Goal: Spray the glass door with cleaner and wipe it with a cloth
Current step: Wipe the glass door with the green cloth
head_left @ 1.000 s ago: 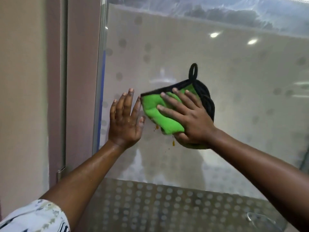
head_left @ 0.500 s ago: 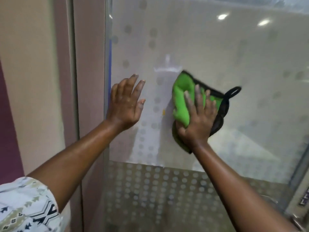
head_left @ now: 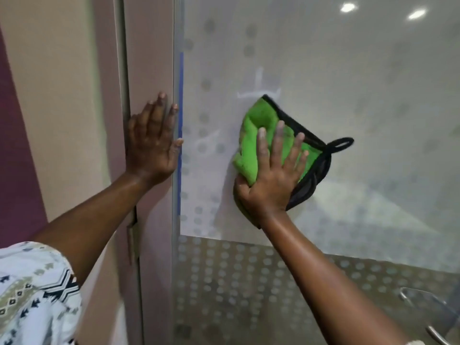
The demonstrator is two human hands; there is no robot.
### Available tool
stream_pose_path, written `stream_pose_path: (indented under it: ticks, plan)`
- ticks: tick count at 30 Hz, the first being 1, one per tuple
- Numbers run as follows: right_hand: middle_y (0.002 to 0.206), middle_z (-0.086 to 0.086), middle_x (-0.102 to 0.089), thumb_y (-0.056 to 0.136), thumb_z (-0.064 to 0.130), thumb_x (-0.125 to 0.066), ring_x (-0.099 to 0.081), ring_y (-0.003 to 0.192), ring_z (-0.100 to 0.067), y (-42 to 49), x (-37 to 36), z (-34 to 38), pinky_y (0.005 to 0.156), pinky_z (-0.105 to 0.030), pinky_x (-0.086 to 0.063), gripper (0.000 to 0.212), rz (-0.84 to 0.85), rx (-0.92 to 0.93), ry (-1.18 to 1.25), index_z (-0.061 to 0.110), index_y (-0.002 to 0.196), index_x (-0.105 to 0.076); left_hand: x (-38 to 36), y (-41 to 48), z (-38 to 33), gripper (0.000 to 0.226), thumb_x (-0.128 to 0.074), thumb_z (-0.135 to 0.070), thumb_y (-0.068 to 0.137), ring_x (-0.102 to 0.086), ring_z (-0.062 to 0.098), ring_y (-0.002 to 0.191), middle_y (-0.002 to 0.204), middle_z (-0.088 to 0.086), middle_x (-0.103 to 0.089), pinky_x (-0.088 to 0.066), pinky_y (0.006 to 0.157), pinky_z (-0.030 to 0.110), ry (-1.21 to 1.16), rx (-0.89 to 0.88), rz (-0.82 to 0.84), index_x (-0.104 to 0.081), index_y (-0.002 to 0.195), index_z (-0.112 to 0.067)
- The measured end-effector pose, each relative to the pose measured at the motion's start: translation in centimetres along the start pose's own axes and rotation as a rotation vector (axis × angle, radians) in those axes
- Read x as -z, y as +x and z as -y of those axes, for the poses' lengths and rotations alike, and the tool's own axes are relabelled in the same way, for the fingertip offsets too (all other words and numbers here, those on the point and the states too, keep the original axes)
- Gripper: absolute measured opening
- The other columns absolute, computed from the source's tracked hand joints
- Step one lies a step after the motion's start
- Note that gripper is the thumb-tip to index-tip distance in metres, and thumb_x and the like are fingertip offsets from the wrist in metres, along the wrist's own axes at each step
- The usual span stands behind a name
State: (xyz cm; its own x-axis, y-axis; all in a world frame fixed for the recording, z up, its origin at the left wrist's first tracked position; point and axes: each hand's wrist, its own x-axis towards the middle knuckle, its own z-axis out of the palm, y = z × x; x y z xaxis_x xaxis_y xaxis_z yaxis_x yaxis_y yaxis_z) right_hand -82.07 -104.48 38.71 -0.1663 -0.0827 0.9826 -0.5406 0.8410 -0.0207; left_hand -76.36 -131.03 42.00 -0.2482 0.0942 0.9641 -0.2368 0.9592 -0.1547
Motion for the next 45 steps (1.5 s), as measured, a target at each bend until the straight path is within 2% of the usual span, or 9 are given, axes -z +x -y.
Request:
stream_pose_path:
  ticks: [4,8,11,17,20,29,37,42,45]
  plan:
    - [0.172,-0.006,-0.020,0.093,0.053,-0.050,-0.009,0.159,-0.042,-2.4,0.8,-4.2,0.127,-0.056,-0.011,0.076,0.230,0.734,0.038,0.025,0.161,-0.032,-0.6,-0.1,0.4,0.068,-0.032,-0.047,0.103,-0.019,0.029,0.154,0.171,0.007,-0.015,-0.020,0.116,0.044,-0.005,-0.015,-0.045,-0.015,0.164,-0.022]
    - [0.171,0.000,-0.027,0.094,0.043,-0.051,-0.017,0.160,-0.034,1.5,2.6,-7.9,0.127,-0.054,-0.018,0.068,0.384,0.985,0.065,0.027,0.159,-0.039,-0.5,0.1,0.6,0.067,-0.032,-0.046,0.103,-0.017,0.027,0.155,0.171,0.007,-0.017,-0.017,0.117,0.041,-0.026,-0.023,-0.053,-0.016,0.164,-0.022]
    - [0.167,-0.003,-0.034,0.087,0.043,-0.055,-0.025,0.157,-0.036,7.2,3.7,-8.8,0.127,-0.053,-0.016,0.070,0.240,0.846,0.034,0.029,0.155,-0.045,-0.6,0.1,0.7,0.065,-0.031,-0.045,0.104,-0.018,0.026,0.155,0.171,0.006,-0.018,-0.020,0.116,0.043,-0.060,-0.023,-0.058,-0.017,0.164,-0.023]
    - [0.168,-0.003,-0.033,0.079,0.043,-0.057,-0.020,0.157,-0.041,16.5,4.0,-1.6,0.128,-0.057,-0.010,0.078,-0.113,0.082,0.069,0.032,0.155,-0.044,-0.7,0.1,0.7,0.076,-0.044,-0.028,0.091,-0.015,0.022,0.158,0.171,0.003,-0.018,-0.025,0.118,0.046,-0.138,-0.010,-0.075,-0.021,0.163,-0.023]
    - [0.170,-0.007,-0.029,0.080,0.049,-0.053,-0.017,0.158,-0.043,17.0,2.7,3.4,0.128,-0.058,-0.006,0.081,-0.147,-0.051,0.069,0.030,0.157,-0.040,-0.7,0.1,0.7,0.081,-0.045,-0.024,0.084,-0.017,0.021,0.157,0.170,0.003,-0.021,-0.027,0.118,0.047,-0.173,-0.016,-0.094,-0.024,0.162,-0.022]
    - [0.169,-0.010,-0.030,0.079,0.046,-0.060,-0.017,0.158,-0.043,6.2,-0.8,6.3,0.127,-0.058,-0.011,0.084,0.038,0.436,0.081,0.024,0.158,-0.041,-0.1,0.2,0.6,0.072,-0.046,-0.021,0.088,-0.028,0.024,0.153,0.167,0.007,-0.029,-0.026,0.119,0.043,-0.169,-0.030,-0.125,-0.034,0.158,-0.011]
    - [0.171,-0.005,-0.025,0.093,0.049,-0.055,-0.015,0.160,-0.037,-6.6,-1.0,0.7,0.127,-0.054,-0.017,0.074,0.314,0.763,0.083,0.024,0.160,-0.036,1.5,0.2,0.8,0.073,-0.045,-0.024,0.094,-0.020,0.023,0.156,0.170,0.005,-0.020,-0.021,0.123,0.041,-0.171,-0.029,0.002,-0.021,0.162,-0.015]
    - [0.171,-0.001,-0.025,0.092,0.044,-0.056,-0.016,0.160,-0.033,-2.9,0.5,-1.2,0.129,-0.053,-0.013,0.073,0.391,0.958,0.007,0.027,0.160,-0.036,3.2,-1.2,3.1,0.076,-0.045,-0.020,0.093,-0.016,0.025,0.157,0.171,0.007,-0.015,-0.013,0.126,0.044,-0.086,-0.058,0.086,-0.016,0.163,-0.013]
    - [0.169,-0.005,-0.029,0.085,0.044,-0.058,-0.021,0.158,-0.038,4.7,1.4,-0.6,0.127,-0.058,-0.015,0.079,0.227,0.783,-0.040,0.028,0.159,-0.037,3.6,-2.9,4.6,0.074,-0.046,-0.017,0.097,-0.007,0.027,0.159,0.172,0.009,-0.008,-0.004,0.128,0.045,-0.054,0.060,0.110,-0.012,0.163,-0.010]
